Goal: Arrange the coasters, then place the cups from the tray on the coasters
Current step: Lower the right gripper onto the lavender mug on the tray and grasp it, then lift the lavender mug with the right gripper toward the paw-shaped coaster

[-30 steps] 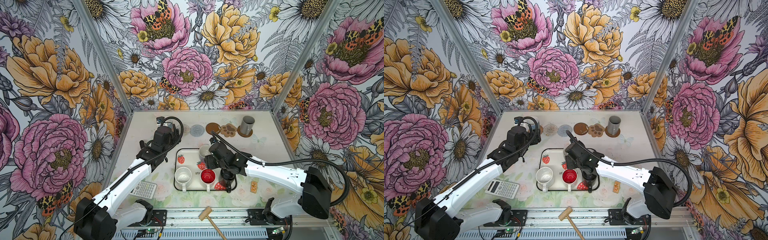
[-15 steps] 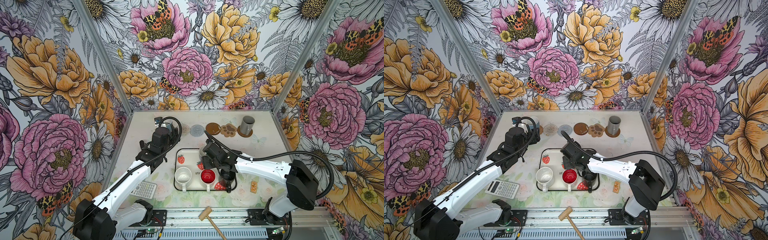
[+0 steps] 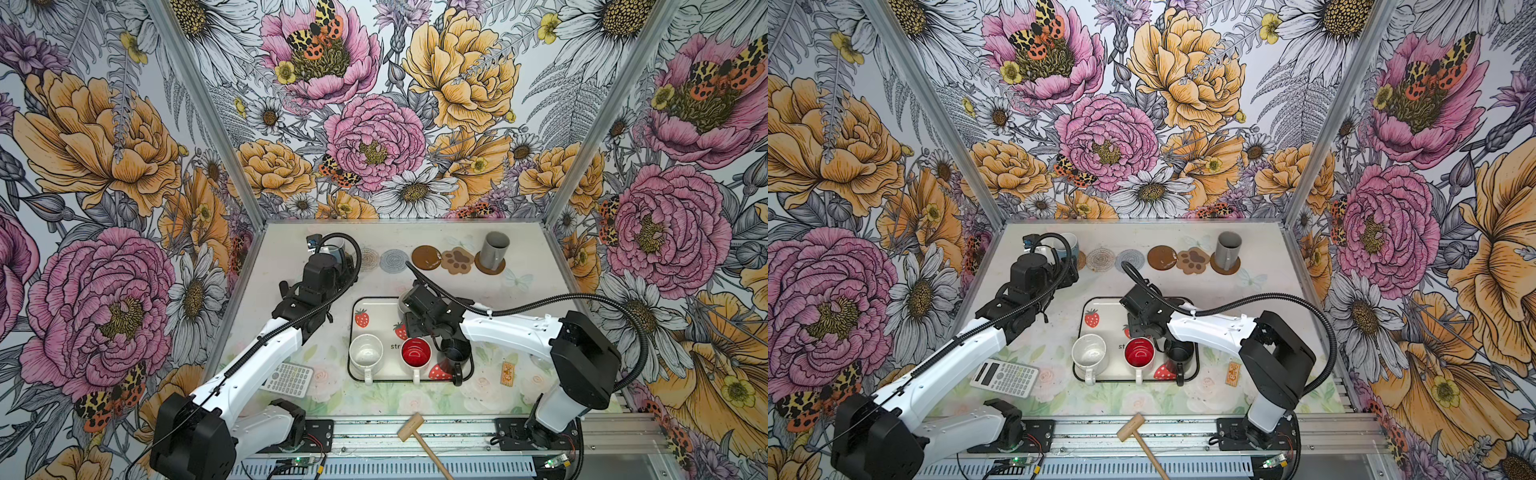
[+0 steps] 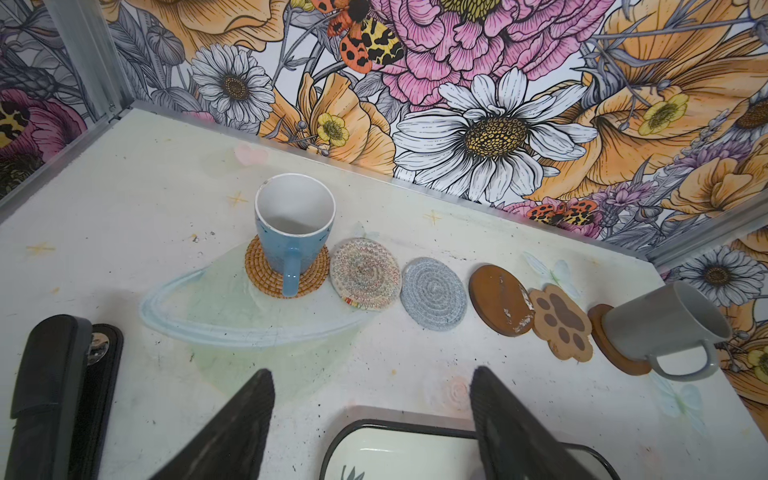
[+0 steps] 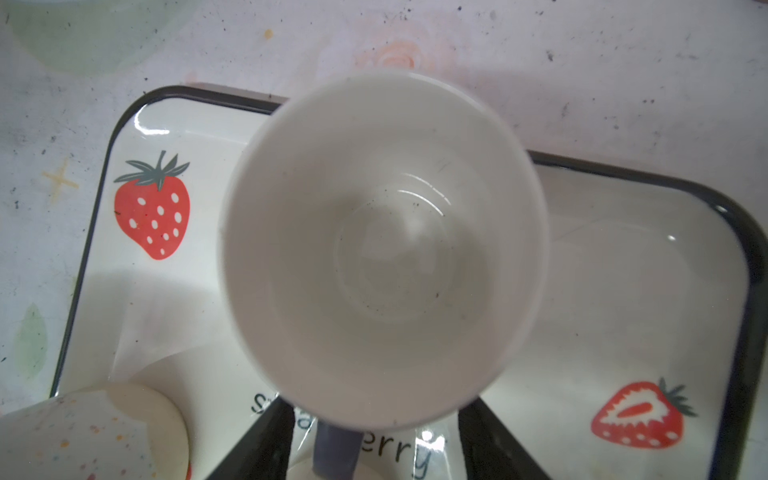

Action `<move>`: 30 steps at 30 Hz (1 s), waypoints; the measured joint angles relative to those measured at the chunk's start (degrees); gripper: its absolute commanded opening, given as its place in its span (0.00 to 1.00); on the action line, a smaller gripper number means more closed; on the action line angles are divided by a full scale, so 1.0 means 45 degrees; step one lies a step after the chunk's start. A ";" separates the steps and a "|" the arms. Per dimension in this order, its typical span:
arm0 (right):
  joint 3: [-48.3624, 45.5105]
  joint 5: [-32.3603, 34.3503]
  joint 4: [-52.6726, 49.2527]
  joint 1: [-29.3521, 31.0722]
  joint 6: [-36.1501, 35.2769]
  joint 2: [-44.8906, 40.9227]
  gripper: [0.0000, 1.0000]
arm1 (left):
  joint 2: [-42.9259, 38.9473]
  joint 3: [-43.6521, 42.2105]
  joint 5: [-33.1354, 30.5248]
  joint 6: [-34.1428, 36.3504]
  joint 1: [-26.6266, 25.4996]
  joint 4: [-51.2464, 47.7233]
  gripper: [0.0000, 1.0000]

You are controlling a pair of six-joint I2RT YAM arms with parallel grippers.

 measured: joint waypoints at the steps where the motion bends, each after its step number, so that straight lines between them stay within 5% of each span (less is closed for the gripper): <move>1: 0.0049 0.0000 0.0000 -0.0010 0.0005 0.0053 0.63 | 0.0029 0.0000 0.0039 0.0000 0.0039 0.0005 0.76; 15: 0.0282 -0.0015 0.0015 -0.0223 0.0005 0.0719 0.44 | 0.0219 0.0000 0.0267 0.0000 0.0136 0.0053 0.76; 24: 0.0355 -0.0015 -0.0087 -0.0228 -0.0083 0.0782 0.03 | 0.0296 -0.0005 0.0340 0.0000 0.0223 0.0053 0.76; 30: 0.0389 -0.0005 -0.0151 -0.0233 -0.0223 0.0782 0.00 | 0.0301 -0.0029 0.0384 0.0000 0.0272 0.0053 0.76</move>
